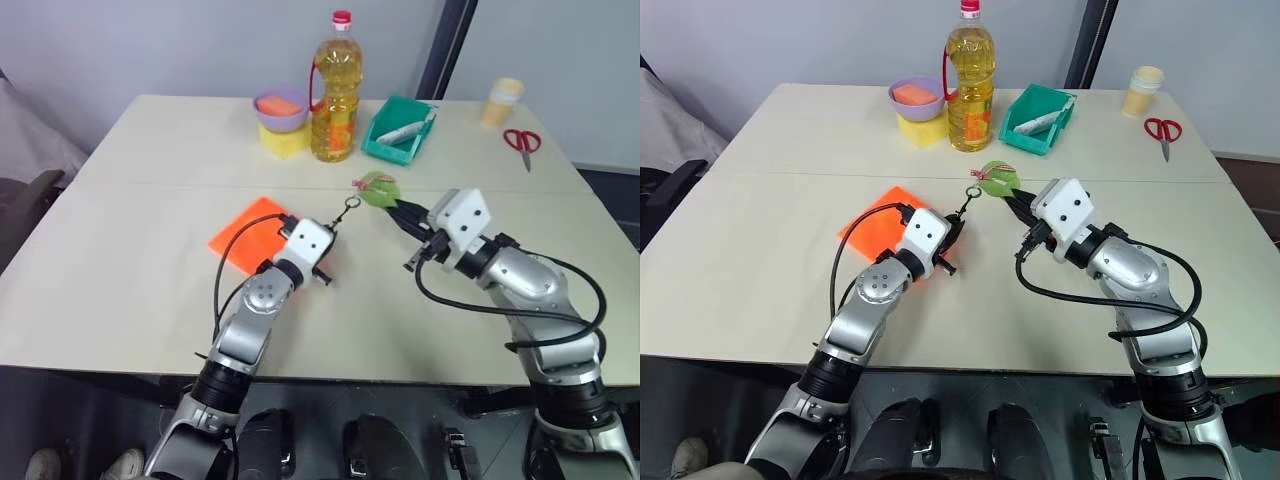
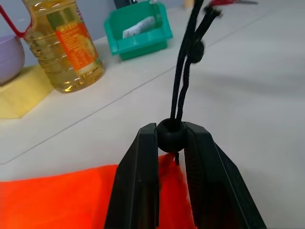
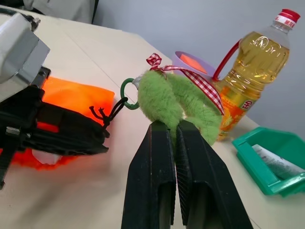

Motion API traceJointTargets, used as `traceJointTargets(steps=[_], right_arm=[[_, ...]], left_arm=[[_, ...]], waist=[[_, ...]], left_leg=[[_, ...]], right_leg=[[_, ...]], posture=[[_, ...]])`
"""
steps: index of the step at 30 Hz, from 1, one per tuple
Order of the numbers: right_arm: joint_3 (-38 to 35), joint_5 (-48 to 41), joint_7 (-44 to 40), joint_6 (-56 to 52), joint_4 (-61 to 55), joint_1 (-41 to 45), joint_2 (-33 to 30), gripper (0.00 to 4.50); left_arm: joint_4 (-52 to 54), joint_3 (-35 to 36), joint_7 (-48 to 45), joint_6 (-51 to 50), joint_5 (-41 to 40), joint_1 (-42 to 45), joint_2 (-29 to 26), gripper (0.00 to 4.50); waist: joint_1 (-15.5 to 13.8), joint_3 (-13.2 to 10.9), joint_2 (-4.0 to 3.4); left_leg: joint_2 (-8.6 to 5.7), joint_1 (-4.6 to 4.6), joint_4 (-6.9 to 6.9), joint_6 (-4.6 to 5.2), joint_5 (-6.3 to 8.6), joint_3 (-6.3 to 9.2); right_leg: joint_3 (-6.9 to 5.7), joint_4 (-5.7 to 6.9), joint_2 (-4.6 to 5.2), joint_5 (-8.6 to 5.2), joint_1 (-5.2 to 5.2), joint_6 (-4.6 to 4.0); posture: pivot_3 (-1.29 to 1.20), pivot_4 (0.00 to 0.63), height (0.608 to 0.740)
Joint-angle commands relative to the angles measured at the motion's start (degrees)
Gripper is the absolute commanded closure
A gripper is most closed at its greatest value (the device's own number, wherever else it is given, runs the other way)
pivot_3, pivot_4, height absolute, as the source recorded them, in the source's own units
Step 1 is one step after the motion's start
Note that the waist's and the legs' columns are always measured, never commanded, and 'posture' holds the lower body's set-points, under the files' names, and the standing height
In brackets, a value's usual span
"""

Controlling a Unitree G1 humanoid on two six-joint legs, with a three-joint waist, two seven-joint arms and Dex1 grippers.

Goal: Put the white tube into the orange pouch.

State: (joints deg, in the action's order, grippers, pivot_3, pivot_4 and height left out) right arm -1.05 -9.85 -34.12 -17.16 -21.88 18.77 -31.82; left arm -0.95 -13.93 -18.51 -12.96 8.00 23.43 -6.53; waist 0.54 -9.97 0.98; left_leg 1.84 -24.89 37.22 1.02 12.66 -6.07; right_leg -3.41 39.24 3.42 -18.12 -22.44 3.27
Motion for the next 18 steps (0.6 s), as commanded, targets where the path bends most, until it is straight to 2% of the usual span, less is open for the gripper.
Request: traceJointTargets(steps=[1, 10, 18], right_arm=[[-4.7, 2.9, 2.0, 2.7, 3.3, 0.4, -3.1, 4.50], [-7.3, 9.8, 7.3, 5.5, 12.9, 2.0, -7.3, 4.50], [-6.7, 12.0, 8.0, 5.3, 14.6, 2.2, -7.7, 4.50]], left_arm=[[2.3, 0.8, -2.1, 1.5, -0.2, -1.4, -3.3, 4.26], [6.9, 2.6, -8.7, 1.0, -3.8, -6.5, -11.0, 4.26], [14.4, 4.4, -15.4, -0.4, -7.7, -14.7, -19.5, 4.26]], waist=[[0.0, 0.0, 0.00], [0.2, 0.0, -0.02], [0.1, 0.0, -0.06]], left_leg=[[0.00, 0.00, 0.00, 0.00, 0.00, 0.00], [0.01, 0.02, -0.05, -0.01, -0.01, -0.01], [0.01, 0.05, -0.09, -0.03, -0.01, -0.01]], right_leg=[[0.00, 0.00, 0.00, 0.00, 0.00, 0.00], [0.00, -0.01, 0.02, 0.00, -0.01, -0.01], [0.01, -0.04, 0.04, -0.01, 0.01, -0.01]], posture=[[0.00, 0.150, 0.737], [0.00, 0.150, 0.737], [0.00, 0.150, 0.737]])
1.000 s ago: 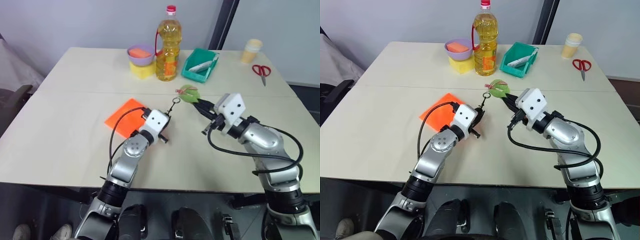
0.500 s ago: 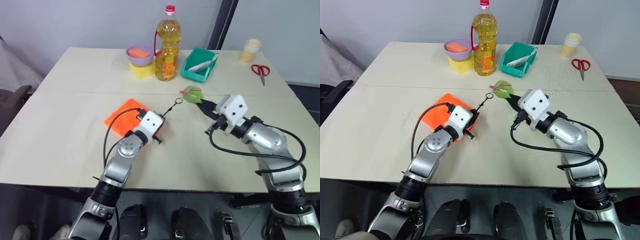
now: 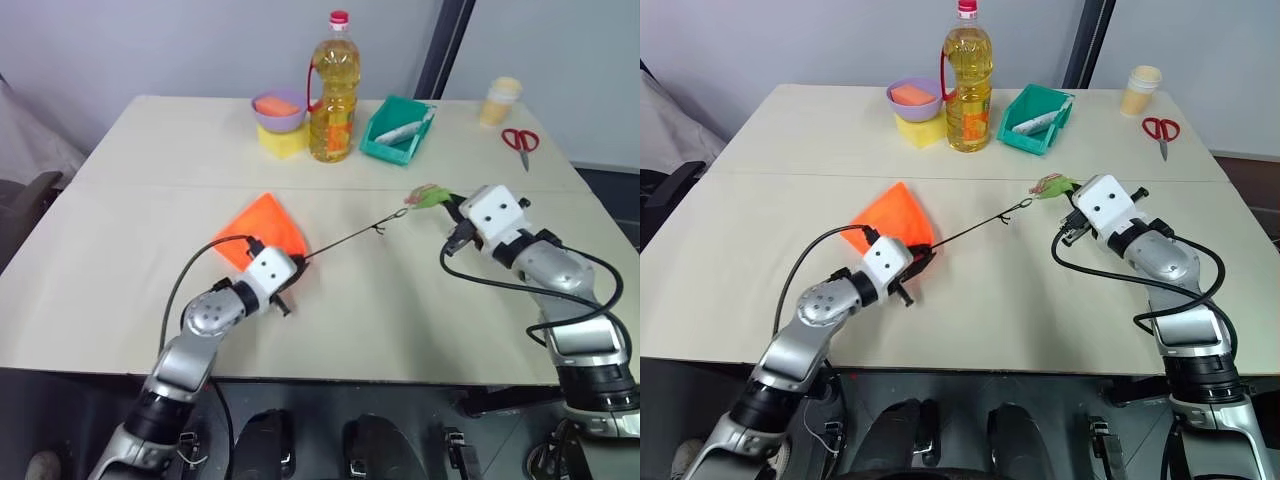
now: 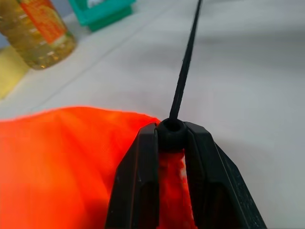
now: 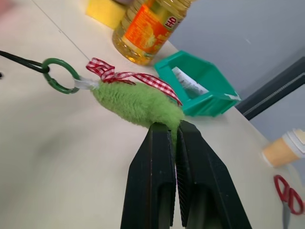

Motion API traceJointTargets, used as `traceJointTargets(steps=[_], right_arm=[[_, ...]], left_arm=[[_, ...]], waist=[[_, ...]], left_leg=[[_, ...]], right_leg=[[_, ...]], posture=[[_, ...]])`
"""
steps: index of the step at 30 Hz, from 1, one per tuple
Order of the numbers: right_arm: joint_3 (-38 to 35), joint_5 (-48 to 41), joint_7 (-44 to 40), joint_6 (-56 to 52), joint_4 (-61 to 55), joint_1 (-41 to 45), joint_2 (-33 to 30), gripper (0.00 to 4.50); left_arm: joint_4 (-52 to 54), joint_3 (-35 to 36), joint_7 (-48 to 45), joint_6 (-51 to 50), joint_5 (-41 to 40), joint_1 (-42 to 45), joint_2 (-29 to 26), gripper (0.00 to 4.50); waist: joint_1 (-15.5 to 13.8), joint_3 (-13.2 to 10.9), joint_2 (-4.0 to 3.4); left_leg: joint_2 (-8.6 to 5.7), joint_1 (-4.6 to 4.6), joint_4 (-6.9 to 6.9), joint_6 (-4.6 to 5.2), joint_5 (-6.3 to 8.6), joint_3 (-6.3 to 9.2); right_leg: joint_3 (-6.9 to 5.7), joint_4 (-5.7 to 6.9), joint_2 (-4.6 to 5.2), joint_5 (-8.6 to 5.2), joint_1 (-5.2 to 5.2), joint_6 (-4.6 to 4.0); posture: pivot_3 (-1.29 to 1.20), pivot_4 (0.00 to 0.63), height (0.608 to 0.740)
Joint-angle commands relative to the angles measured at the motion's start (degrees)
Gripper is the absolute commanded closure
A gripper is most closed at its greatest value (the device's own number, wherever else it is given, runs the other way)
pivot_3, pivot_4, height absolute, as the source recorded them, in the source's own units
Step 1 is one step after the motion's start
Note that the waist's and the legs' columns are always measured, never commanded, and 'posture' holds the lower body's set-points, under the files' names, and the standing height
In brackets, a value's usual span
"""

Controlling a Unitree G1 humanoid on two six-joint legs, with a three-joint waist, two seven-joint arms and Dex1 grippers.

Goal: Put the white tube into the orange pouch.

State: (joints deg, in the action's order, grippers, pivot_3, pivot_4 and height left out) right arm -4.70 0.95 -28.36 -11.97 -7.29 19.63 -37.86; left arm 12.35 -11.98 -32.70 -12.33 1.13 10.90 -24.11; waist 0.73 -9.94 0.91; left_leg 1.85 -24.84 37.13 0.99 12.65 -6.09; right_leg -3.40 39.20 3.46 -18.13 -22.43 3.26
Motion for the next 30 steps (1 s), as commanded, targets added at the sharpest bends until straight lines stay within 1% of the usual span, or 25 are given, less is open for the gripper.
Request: traceJointTargets(steps=[1, 7, 10, 11, 12, 13, 14, 16, 17, 18, 19, 22, 24, 26, 28, 30], right_arm=[[-2.8, 1.1, 1.9, 0.2, -0.3, 1.3, -1.4, 4.50], [-0.1, -0.8, -2.1, 0.9, -3.0, 0.0, -0.8, 4.50], [0.9, -2.7, -5.5, -0.2, -4.6, -1.3, -0.9, 4.50], [0.9, -3.6, -6.6, -1.1, -5.1, -1.8, -1.0, 4.50], [0.6, -5.1, -7.8, -2.9, -5.9, -2.3, -0.9, 4.17], [0.4, -6.1, -8.7, -4.1, -6.6, -2.6, -0.9, 3.82], [0.4, -6.8, -9.6, -5.2, -7.4, -3.1, -1.1, 3.40], [0.3, -7.4, -10.7, -6.1, -8.8, -4.3, -1.5, 2.45], [0.2, -8.1, -11.4, -6.7, -9.4, -5.0, -1.7, 1.93], [0.0, -9.1, -12.5, -7.6, -10.2, -6.1, -2.2, 1.49], [-0.3, -10.0, -13.7, -7.9, -11.1, -7.4, -2.9, 0.94], [-2.2, -13.4, -16.0, -9.6, -12.9, -10.8, -3.9, 0.94], [-4.2, -15.4, -16.8, -9.8, -13.1, -13.0, -4.2, 0.94], [-5.7, -16.2, -16.6, -9.4, -12.7, -14.0, -4.1, 0.94], [-8.6, -18.2, -16.4, -9.4, -10.9, -14.8, -3.4, 0.94], [-10.1, -18.9, -16.3, -8.9, -9.7, -15.4, -3.3, 0.94]], left_arm=[[1.2, 2.7, -1.2, -1.0, -1.1, -2.4, -2.3, 4.26], [0.3, 2.2, -0.1, -1.1, -0.9, -0.9, -1.8, 4.26], [0.2, 2.1, -0.1, -1.5, -1.8, 0.0, -0.9, 4.26], [0.3, 2.3, -0.3, -1.6, -2.4, 0.1, -0.6, 3.76], [0.4, 2.7, -0.5, -1.8, -3.1, 0.1, -0.4, 3.21], [0.6, 3.2, -0.8, -1.8, -3.9, 0.1, -0.2, 2.93], [0.9, 3.9, -1.3, -2.1, -5.2, -0.1, 0.0, 2.31], [1.7, 6.0, -2.6, -2.7, -8.5, -0.7, -0.1, 1.36], [2.2, 7.3, -3.8, -3.2, -10.5, -1.1, -0.5, 0.81], [2.7, 8.9, -5.2, -4.2, -13.0, -1.6, -1.1, 0.39], [3.6, 10.4, -6.8, -6.1, -15.8, -2.2, -2.0, 0.00], [6.0, 14.1, -11.1, -10.3, -22.5, -4.7, -5.0, 0.00], [7.0, 17.6, -12.2, -13.3, -26.7, -6.0, -6.7, 0.00], [7.1, 19.8, -11.7, -14.4, -28.4, -6.2, -7.5, 0.00], [4.7, 24.1, -9.1, -15.2, -29.7, -5.1, -7.6, 0.00], [3.3, 26.5, -7.4, -15.4, -30.0, -4.7, -7.7, 0.00]], waist=[[-0.1, 0.0, 0.00], [-0.1, 0.0, 0.00], [-0.1, 0.0, 0.00], [-0.1, 0.0, 0.00], [-0.1, 0.0, 0.00], [-0.1, 0.0, 0.00], [-0.1, 0.0, 0.00], [-0.1, 0.0, 0.00], [0.0, 0.0, 0.00], [0.0, 0.0, 0.00], [0.0, 0.0, 0.00], [0.0, 0.0, 0.00], [0.0, 0.0, 0.00], [-0.1, 0.0, 0.00], [-0.2, 0.0, 0.00], [-0.2, 0.0, 0.00]], left_leg=[[0.00, 0.00, 0.00, 0.00, 0.00, 0.00], [-0.01, 0.00, 0.00, 0.01, 0.00, 0.00], [-0.01, 0.00, -0.01, 0.00, 0.00, 0.00], [-0.01, 0.00, -0.01, 0.01, 0.00, 0.00], [-0.01, 0.00, -0.01, 0.01, 0.01, 0.00], [-0.01, 0.00, -0.01, 0.01, 0.01, 0.00], [-0.01, 0.00, -0.01, 0.01, 0.01, 0.00], [-0.01, 0.00, -0.01, 0.01, 0.01, 0.00], [0.00, 0.01, -0.01, 0.01, 0.01, 0.00], [0.00, 0.01, -0.01, 0.01, 0.01, 0.00], [0.01, 0.01, -0.01, 0.01, 0.01, 0.00], [0.01, 0.01, -0.03, 0.00, 0.01, 0.01], [0.02, 0.01, -0.04, 0.00, 0.02, 0.01], [0.02, 0.02, -0.03, -0.01, 0.02, 0.03], [0.01, 0.02, -0.01, -0.01, 0.02, 0.04], [0.01, 0.03, 0.00, -0.01, 0.02, 0.05]], right_leg=[[0.00, 0.00, 0.00, 0.00, 0.00, 0.00], [0.00, 0.00, 0.04, 0.00, 0.00, -0.01], [0.00, 0.00, 0.03, 0.00, -0.01, 0.00], [0.00, 0.00, 0.03, 0.00, 0.00, 0.00], [0.00, 0.00, 0.03, 0.00, 0.00, 0.00], [0.00, 0.00, 0.03, 0.00, 0.01, 0.00], [0.00, 0.00, 0.03, 0.00, 0.00, 0.00], [0.00, 0.00, 0.03, 0.00, 0.00, 0.00], [0.00, 0.00, 0.04, 0.00, 0.00, 0.00], [0.00, 0.00, 0.04, 0.00, 0.00, 0.00], [0.00, 0.00, 0.04, 0.00, 0.00, 0.00], [0.00, -0.01, 0.04, 0.00, -0.01, -0.01], [0.00, -0.05, 0.05, -0.01, 0.00, -0.01], [0.00, -0.06, 0.06, -0.01, 0.01, -0.02], [0.00, -0.08, 0.07, 0.01, 0.02, -0.06], [0.00, -0.09, 0.07, 0.02, 0.04, -0.07]], posture=[[0.00, 0.150, 0.737], [0.00, 0.150, 0.737], [0.00, 0.150, 0.737], [0.00, 0.150, 0.737], [0.00, 0.150, 0.737], [0.00, 0.150, 0.737], [0.00, 0.150, 0.737], [0.00, 0.150, 0.737], [0.00, 0.150, 0.737], [0.00, 0.150, 0.737], [0.00, 0.150, 0.737], [0.00, 0.150, 0.737], [0.00, 0.150, 0.737], [0.00, 0.150, 0.737], [0.00, 0.150, 0.737], [0.00, 0.150, 0.737]])
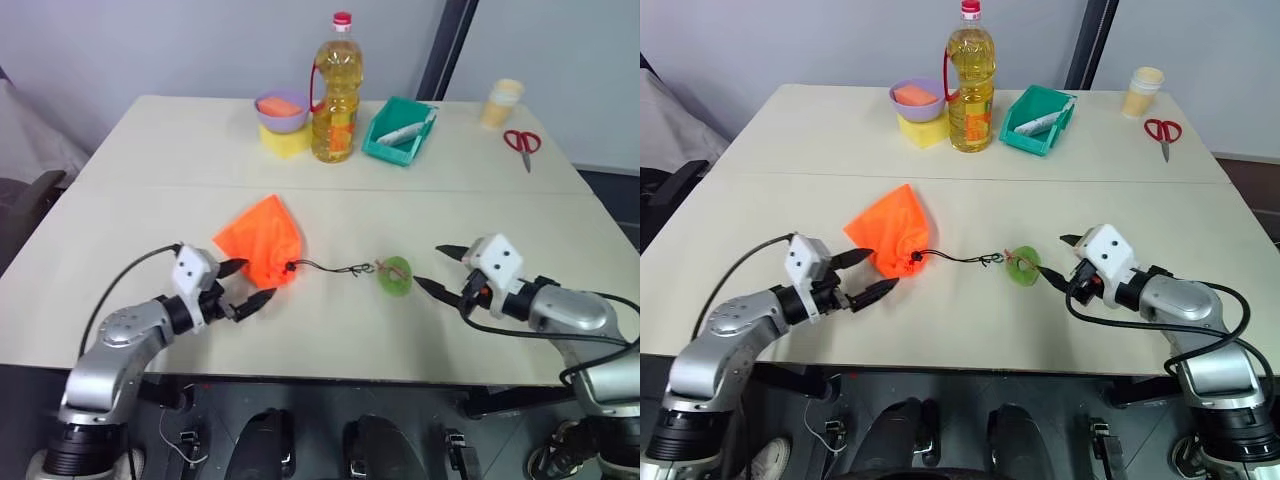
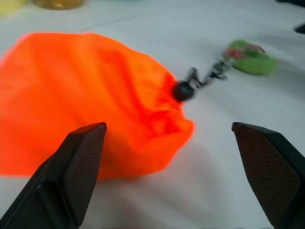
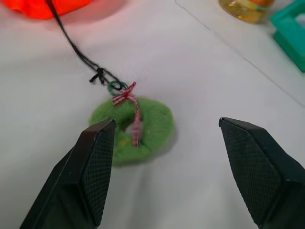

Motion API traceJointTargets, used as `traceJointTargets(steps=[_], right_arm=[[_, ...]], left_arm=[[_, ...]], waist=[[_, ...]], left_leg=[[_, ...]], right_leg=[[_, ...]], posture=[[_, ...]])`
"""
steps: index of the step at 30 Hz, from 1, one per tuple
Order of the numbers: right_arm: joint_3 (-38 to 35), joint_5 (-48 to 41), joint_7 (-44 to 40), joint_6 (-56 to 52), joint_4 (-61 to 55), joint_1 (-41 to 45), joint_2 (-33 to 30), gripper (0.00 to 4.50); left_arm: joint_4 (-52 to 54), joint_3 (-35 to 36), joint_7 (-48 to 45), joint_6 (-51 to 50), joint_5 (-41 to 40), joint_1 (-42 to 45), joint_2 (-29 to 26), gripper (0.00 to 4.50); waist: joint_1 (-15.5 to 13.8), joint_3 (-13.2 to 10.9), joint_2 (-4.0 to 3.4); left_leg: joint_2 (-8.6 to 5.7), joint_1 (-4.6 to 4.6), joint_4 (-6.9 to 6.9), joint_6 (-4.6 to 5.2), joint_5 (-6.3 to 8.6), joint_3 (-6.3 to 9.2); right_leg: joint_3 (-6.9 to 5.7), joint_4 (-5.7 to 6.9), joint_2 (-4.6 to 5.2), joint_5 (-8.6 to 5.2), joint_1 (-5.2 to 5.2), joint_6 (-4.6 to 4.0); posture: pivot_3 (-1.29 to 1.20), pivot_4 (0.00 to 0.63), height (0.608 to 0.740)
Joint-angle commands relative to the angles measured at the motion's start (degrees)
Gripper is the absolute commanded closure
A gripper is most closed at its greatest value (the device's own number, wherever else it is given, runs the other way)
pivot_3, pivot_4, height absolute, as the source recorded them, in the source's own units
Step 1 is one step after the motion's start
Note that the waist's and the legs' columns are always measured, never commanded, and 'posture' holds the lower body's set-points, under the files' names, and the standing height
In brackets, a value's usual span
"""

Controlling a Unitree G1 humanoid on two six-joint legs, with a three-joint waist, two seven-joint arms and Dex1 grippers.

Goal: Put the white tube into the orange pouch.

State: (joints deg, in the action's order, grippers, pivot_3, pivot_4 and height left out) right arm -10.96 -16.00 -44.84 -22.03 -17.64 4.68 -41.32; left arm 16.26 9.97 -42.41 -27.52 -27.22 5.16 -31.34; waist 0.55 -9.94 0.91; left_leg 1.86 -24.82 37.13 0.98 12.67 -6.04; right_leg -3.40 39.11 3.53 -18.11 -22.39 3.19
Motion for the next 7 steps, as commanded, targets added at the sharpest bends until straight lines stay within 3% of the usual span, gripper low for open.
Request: traceJointTargets(steps=[1, 7], right_arm=[[-4.2, -2.1, 0.2, 1.5, 1.0, -0.6, 0.1, 0.94], [-5.2, -3.7, 0.6, 1.8, 2.2, 0.0, 0.6, 0.94]], left_arm=[[-1.1, 5.1, 2.8, 0.1, -1.2, 0.9, -0.7, 0.00], [-3.2, 6.6, 3.7, 1.0, -0.3, -0.6, -1.4, 0.00]], waist=[[0.0, 0.0, 0.00], [0.1, 0.0, 0.00]], left_leg=[[0.00, 0.00, 0.00, 0.00, 0.00, 0.00], [0.00, 0.00, -0.07, 0.00, 0.00, -0.01]], right_leg=[[0.00, -0.01, 0.00, 0.00, 0.00, 0.00], [0.00, -0.03, 0.00, 0.00, -0.03, 0.00]], posture=[[0.00, 0.150, 0.737], [0.00, 0.150, 0.737]])
